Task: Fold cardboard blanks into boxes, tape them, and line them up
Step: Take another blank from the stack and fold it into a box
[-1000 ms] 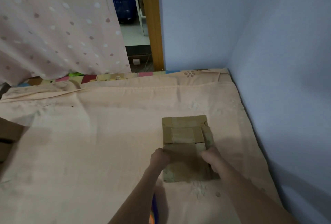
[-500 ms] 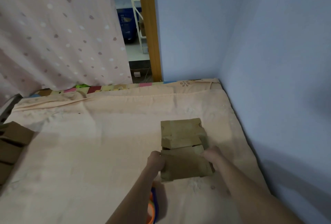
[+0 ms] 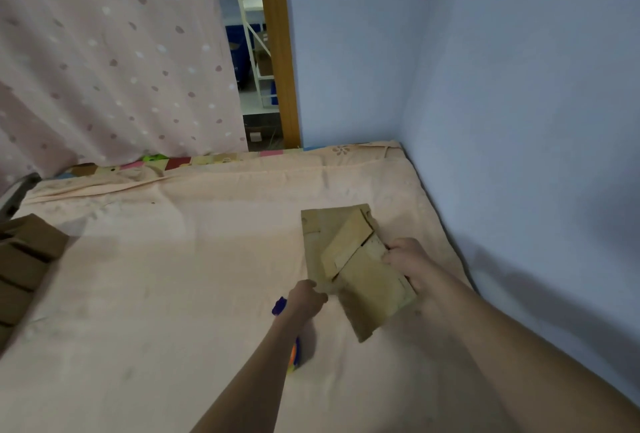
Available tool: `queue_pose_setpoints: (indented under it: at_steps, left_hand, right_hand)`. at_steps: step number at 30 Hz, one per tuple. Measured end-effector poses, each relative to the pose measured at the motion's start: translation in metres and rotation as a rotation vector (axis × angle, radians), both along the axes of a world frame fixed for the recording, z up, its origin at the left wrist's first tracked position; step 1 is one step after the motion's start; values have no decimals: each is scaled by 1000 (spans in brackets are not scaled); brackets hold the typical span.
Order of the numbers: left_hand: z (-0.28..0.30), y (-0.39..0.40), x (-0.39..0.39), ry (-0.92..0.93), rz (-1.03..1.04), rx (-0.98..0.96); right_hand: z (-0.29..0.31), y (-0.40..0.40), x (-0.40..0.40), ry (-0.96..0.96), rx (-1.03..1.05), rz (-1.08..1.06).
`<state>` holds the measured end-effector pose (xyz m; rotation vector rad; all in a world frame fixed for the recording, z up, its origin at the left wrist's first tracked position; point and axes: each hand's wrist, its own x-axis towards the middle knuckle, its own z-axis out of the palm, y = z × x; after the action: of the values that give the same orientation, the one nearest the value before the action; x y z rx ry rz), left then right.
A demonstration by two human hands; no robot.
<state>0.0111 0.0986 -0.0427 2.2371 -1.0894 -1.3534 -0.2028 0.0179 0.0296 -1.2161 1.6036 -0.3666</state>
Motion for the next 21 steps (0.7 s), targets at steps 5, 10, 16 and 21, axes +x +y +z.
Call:
queue_pose_setpoints:
  at_steps: [5,10,16,21]
  left_hand:
    - [27,24,-13,-41,-35,-136]
    - [48,48,-27,-11,27,-343]
    - [49,85,-65,170,188,-296]
    - [35,109,-86,20,96,-152]
  right_hand:
    - [7,36,-18,172,-196,265]
    - [13,65,-40,265,-284,488]
    - [-10,102,-57,268,-312,598]
    - [-34,126,-70,299,-328,624]
